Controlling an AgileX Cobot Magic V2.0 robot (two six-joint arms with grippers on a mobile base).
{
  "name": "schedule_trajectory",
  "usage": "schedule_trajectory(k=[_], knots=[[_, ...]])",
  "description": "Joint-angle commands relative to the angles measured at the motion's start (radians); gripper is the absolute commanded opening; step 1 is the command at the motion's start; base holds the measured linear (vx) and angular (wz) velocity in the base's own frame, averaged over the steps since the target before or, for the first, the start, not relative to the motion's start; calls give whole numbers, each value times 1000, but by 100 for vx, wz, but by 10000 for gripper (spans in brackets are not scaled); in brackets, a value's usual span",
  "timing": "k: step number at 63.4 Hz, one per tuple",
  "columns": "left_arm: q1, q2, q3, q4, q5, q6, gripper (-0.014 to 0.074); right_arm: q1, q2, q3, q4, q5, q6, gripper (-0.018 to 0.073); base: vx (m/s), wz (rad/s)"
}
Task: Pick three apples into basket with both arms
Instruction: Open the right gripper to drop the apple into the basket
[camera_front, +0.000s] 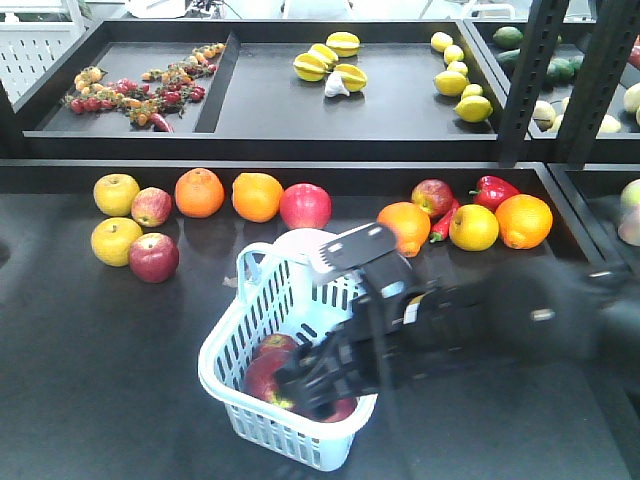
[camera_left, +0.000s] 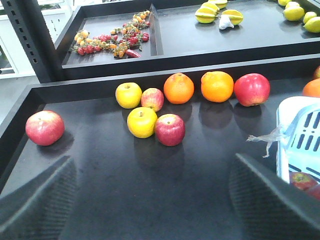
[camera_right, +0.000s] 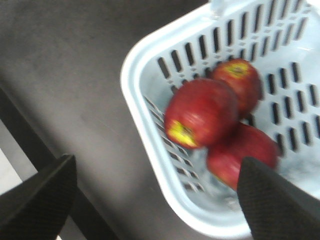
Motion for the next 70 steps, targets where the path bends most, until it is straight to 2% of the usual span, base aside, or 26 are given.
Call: schedule_trajectory(k=[1, 11, 22, 50, 57, 70], knots=[[-1, 6, -26, 11, -62, -8, 589, -53, -80, -31, -140, 34, 104, 599, 0, 0], [-1, 6, -26, 11, -62, -8, 589, -168, -168, -30, -387, 173, 285, 582, 0, 0], [-1, 6, -26, 11, -62, -8, 589, -274, -286, -30, -533, 297, 355, 582, 0, 0], [-1, 6, -26, 11, -62, -8, 589, -532, -609, -28, -644, 489, 359, 582, 0, 0], [-1, 6, -26, 11, -62, -8, 589, -560, -679, -28, -645, 509, 355, 582, 0, 0], [-1, 6, -26, 11, -62, -8, 589, -559, -766, -28, -645, 509, 358, 582, 0, 0]])
